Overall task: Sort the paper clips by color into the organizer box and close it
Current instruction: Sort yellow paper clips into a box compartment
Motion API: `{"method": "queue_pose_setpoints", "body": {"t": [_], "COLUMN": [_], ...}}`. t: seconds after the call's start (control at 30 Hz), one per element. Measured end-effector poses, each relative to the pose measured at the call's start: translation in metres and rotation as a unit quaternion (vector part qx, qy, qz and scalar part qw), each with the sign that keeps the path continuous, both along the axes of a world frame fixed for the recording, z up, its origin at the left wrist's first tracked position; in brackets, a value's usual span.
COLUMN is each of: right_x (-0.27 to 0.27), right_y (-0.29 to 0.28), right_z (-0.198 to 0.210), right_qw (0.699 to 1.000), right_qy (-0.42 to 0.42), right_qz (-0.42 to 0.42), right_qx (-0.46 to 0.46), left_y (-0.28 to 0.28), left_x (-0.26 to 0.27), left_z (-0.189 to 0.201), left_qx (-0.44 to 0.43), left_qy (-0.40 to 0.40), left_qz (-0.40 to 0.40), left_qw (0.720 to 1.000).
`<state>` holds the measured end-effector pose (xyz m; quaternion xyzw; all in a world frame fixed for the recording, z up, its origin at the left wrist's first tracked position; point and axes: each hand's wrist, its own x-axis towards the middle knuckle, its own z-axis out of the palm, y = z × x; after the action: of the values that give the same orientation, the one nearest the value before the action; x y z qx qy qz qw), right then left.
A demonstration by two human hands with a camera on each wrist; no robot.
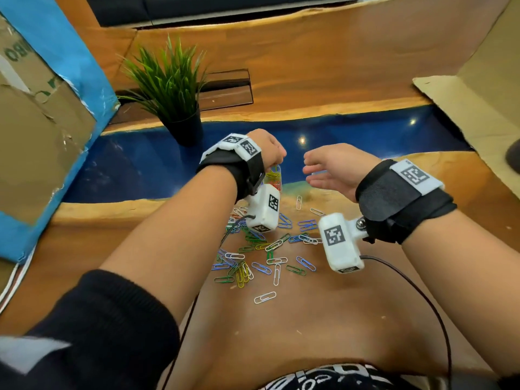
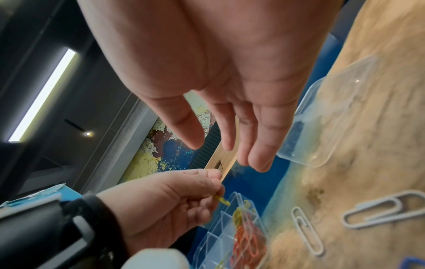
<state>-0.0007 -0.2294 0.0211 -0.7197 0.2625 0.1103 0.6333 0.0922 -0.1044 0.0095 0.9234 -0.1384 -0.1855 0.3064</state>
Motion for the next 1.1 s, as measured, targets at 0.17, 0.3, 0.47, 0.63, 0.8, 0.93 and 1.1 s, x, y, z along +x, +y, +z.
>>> {"method": "queue_pose_setpoints", "body": {"t": [0.17, 0.3, 0.47, 0.63, 0.8, 0.93, 1.1], "right_x": [-0.001, 0.000, 0.002, 0.006, 0.024, 0.042, 0.057], "right_y": [0.000, 0.006, 0.013, 0.014, 0.017, 0.025, 0.033], "right_z": [-0.003, -0.008, -0.013, -0.021, -0.022, -0.022, -0.034], "right_qw": [1.000, 0.999, 0.998, 0.987, 0.945, 0.931, 0.925], "right_qy": [0.004, 0.004, -0.008, -0.036, -0.046, -0.041, -0.025], "right_qz": [0.011, 0.032, 0.062, 0.104, 0.129, 0.129, 0.121], "right_qx": [0.007, 0.006, 0.001, -0.113, -0.298, -0.339, -0.360], "left_y": [0.003, 0.019, 0.035, 0.035, 0.032, 0.030, 0.034], "left_x": [0.002, 0.003, -0.003, -0.004, -0.008, -0.008, -0.005], "left_z": [-0.004, -0.001, 0.001, -0.004, -0.011, -0.012, -0.013], "left_qx": [0.030, 0.036, 0.193, 0.289, 0.324, 0.321, 0.303], "left_qy": [-0.032, -0.088, -0.131, -0.139, -0.153, -0.141, -0.119], "left_qz": [-0.016, -0.015, -0.089, -0.102, -0.109, -0.103, -0.097], "left_qw": [0.999, 0.995, 0.968, 0.942, 0.927, 0.931, 0.941]}}
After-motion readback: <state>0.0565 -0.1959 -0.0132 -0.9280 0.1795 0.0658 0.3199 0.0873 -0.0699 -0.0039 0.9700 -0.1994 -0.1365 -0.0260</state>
